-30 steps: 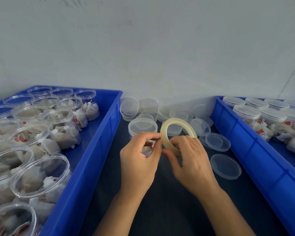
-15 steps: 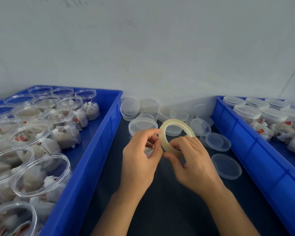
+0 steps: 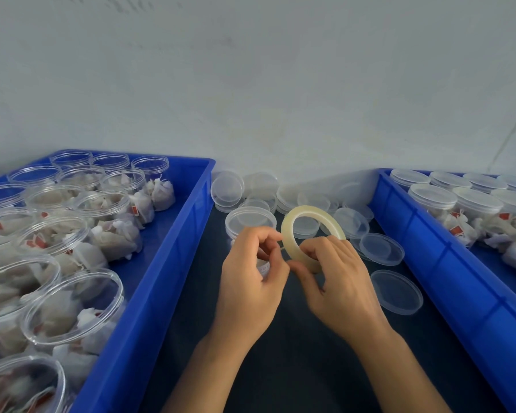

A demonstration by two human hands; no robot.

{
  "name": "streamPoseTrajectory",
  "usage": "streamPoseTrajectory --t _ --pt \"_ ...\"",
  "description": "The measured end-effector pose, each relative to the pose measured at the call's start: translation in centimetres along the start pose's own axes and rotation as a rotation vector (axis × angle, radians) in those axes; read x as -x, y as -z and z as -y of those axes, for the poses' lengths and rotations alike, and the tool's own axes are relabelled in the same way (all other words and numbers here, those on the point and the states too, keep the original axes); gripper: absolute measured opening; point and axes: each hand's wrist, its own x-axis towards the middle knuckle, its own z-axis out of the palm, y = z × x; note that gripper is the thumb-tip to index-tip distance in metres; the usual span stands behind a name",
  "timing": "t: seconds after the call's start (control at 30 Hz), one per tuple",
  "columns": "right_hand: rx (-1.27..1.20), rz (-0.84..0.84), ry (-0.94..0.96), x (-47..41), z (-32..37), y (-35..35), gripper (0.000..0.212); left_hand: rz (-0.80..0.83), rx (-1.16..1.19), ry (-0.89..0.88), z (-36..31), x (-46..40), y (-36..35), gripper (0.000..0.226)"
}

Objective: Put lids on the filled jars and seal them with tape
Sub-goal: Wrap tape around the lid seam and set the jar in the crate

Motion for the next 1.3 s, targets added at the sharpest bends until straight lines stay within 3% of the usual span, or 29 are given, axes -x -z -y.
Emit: streamPoseTrajectory --t 0.17,0.57,0.87,1.03,1.2,1.3 --pt "0.0 -0.012 0.005 -0.1 -0.2 0.1 0.027 0.029 0.022 0.028 0.1 -0.2 0.2 0.03" --pt "0.053 0.041 -0.009 -0.2 0.0 0.3 0.027 -0.049 -0.133 -0.089 0.2 -0.3 0.3 0.011" --pt "0.135 0.021 -0.072 -0.2 0.4 0.3 0.026 0.049 -0.183 -0.075 0.5 0.2 -0.1 0.015" --pt "0.088 0.051 -0.137 -0.4 0.7 0.5 0.04 0.09 -0.193 -0.042 0.4 0.3 -0.2 0.012" --pt "-0.025 0.121 -0.102 -0.3 0.7 0.7 0.021 0.07 -0.191 0.045 0.5 0.3 -0.2 0.008" --pt "-0.118 0.16 -0.135 -0.1 0.6 0.5 0.021 0.035 -0.222 0.053 0.2 0.1 -0.1 0.008"
